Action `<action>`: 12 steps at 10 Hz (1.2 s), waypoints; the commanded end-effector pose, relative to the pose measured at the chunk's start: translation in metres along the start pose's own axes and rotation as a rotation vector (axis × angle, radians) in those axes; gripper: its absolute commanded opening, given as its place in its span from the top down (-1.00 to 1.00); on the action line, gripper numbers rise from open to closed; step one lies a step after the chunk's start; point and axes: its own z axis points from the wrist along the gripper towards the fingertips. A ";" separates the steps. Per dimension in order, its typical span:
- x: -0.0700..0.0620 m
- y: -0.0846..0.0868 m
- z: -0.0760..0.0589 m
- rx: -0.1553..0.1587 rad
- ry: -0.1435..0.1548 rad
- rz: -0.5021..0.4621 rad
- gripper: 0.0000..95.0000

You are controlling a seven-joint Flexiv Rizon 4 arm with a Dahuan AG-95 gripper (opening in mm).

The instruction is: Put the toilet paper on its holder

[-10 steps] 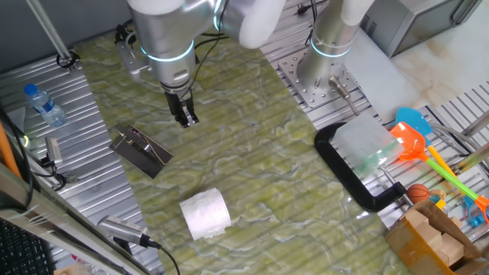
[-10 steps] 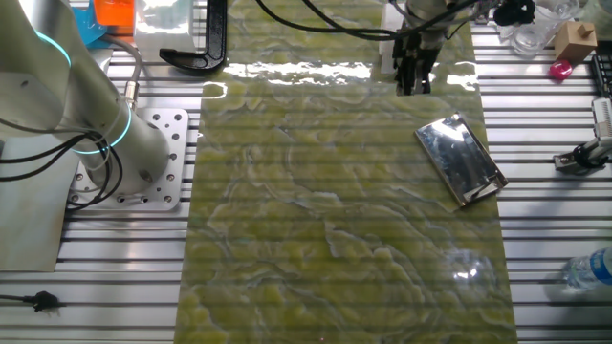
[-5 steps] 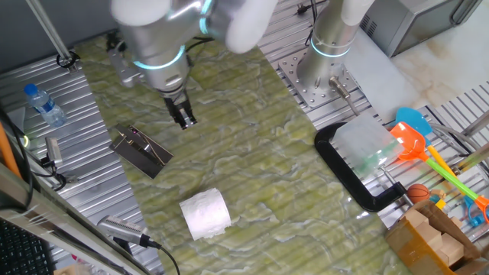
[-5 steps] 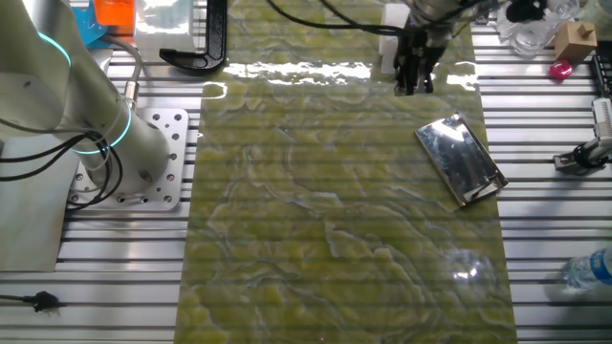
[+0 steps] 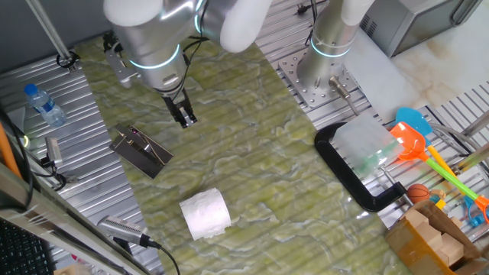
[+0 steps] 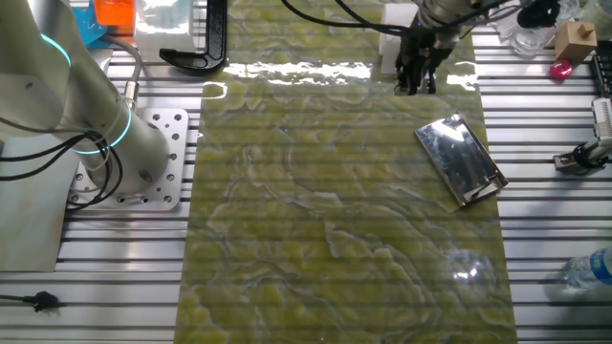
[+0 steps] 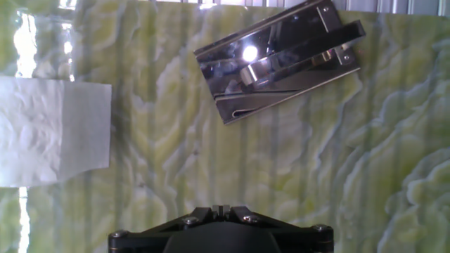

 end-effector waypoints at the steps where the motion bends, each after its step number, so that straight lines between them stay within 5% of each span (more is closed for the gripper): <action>1: -0.002 0.000 0.000 0.000 0.005 0.014 1.00; 3: -0.012 0.003 0.005 0.000 0.019 0.049 1.00; 8: -0.071 0.030 0.033 0.017 0.000 0.051 1.00; 12: -0.102 0.069 0.020 0.002 -0.010 0.067 1.00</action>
